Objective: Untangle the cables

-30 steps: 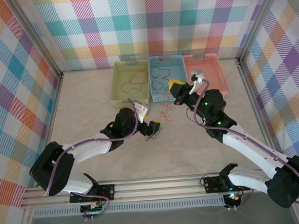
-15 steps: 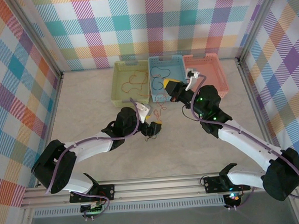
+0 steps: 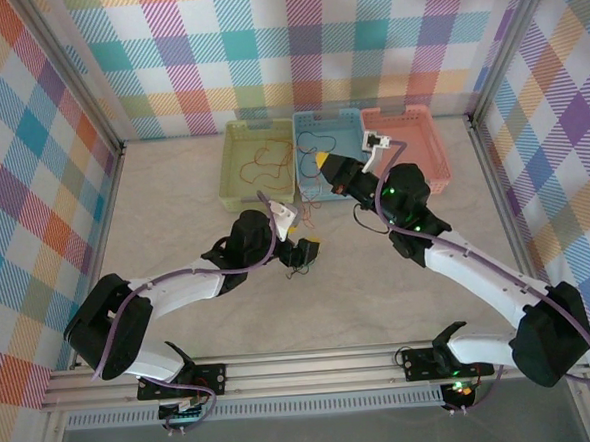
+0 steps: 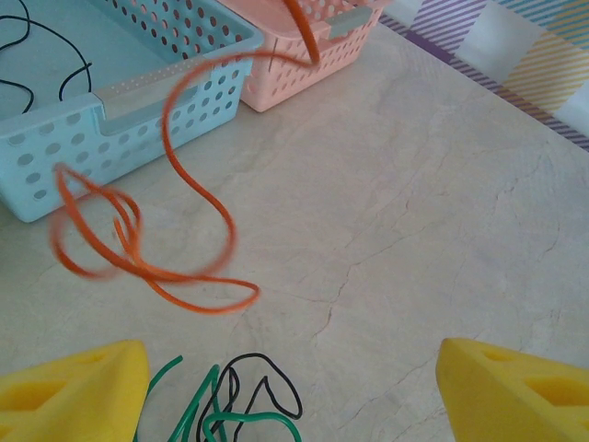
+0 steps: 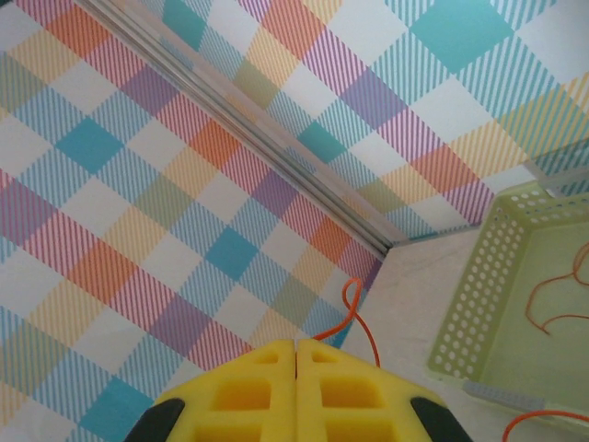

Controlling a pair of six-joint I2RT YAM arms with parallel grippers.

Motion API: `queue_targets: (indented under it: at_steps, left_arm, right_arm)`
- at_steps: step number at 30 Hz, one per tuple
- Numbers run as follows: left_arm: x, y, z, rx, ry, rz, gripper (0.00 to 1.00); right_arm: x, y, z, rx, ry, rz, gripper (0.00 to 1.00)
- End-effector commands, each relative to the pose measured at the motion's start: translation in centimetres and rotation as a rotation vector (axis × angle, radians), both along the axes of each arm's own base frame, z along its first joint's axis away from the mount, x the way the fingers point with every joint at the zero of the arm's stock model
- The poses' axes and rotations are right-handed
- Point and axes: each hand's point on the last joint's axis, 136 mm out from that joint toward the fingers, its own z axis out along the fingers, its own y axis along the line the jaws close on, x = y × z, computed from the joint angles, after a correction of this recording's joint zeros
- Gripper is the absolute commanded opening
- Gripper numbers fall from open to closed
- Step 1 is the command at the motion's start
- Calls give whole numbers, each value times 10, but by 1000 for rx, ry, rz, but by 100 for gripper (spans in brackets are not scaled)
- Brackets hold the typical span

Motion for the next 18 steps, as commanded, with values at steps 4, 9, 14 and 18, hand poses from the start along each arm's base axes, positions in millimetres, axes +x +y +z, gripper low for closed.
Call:
queue_targets:
  at_steps: [4, 9, 14, 18]
  left_arm:
    - [7, -2, 9, 2, -18, 17, 80]
    - [10, 0, 7, 12, -16, 33, 79]
    - [10, -2, 5, 20, -3, 25, 62]
    - [9, -4, 4, 23, 3, 11, 44]
  right_arm:
    - [-7, 9, 35, 95, -40, 48, 0]
    - [-11, 13, 38, 103, -39, 65, 0]
    - [-15, 12, 40, 106, -41, 68, 0]
    - [-16, 5, 51, 90, -77, 32, 0]
